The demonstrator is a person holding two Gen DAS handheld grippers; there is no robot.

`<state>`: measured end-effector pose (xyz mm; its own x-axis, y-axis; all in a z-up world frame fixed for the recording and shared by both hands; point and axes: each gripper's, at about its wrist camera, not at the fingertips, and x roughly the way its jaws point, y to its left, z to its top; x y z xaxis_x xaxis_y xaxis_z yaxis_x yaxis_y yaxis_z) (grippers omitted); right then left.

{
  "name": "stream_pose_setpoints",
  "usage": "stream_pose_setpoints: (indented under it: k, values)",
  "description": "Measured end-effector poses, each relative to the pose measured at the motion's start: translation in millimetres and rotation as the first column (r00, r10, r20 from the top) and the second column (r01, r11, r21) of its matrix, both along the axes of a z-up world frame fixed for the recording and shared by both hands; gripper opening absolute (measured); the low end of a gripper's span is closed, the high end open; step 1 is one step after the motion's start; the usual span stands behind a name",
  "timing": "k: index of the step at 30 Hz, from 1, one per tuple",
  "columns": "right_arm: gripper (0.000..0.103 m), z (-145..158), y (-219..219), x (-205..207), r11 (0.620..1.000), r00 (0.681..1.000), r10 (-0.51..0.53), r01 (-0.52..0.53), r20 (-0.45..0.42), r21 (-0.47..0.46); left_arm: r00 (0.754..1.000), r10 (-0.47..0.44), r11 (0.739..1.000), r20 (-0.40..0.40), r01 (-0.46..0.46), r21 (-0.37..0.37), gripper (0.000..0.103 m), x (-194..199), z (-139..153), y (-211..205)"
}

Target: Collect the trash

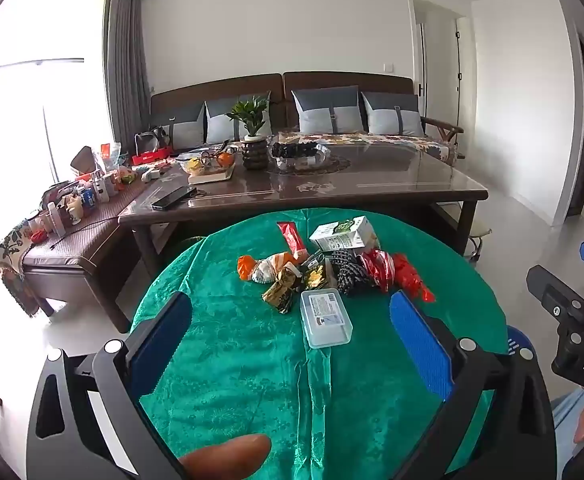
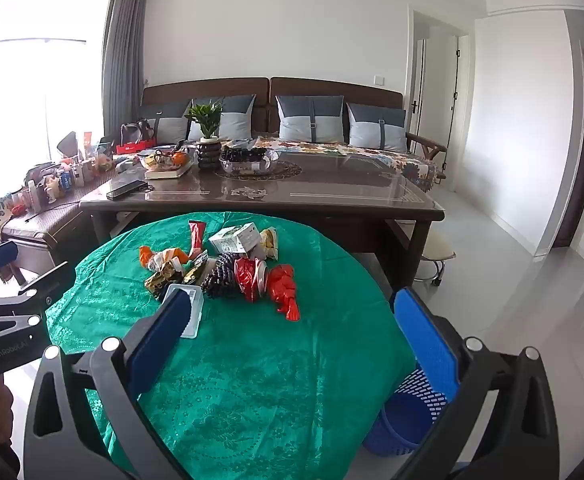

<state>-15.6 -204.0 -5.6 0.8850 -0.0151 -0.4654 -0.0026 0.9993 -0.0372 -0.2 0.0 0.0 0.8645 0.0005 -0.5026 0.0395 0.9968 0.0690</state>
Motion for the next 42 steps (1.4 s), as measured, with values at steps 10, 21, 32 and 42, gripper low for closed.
stream_pose_setpoints:
  k: [10,21,32,42]
  values:
    - [0.098,0.1,1.8,-0.6,1.000,1.000,0.000,0.000,0.004,-0.005,1.000,0.004,1.000,-0.009,-0.004,-0.001,0.098,-1.1,1.6,0.9]
    - [0.099,-0.4,1.1,-0.1,1.000,1.000,-0.001,0.001,0.005,-0.007,1.000,-0.001,1.000,-0.018,0.001,-0.007,0.098,-1.0,-1.0,2.9]
    - [0.099,1.7,0.1,-2.2,1.000,1.000,0.002,-0.002,0.007,-0.010,1.000,-0.003,1.000,-0.022,0.003,-0.001,0.098,0.2,-7.6,-2.5]
    - [0.098,0.3,1.5,-0.4,1.000,1.000,0.006,-0.006,0.008,-0.015,1.000,-0.003,1.000,-0.022,0.003,-0.002,0.098,0.7,-7.3,-2.5]
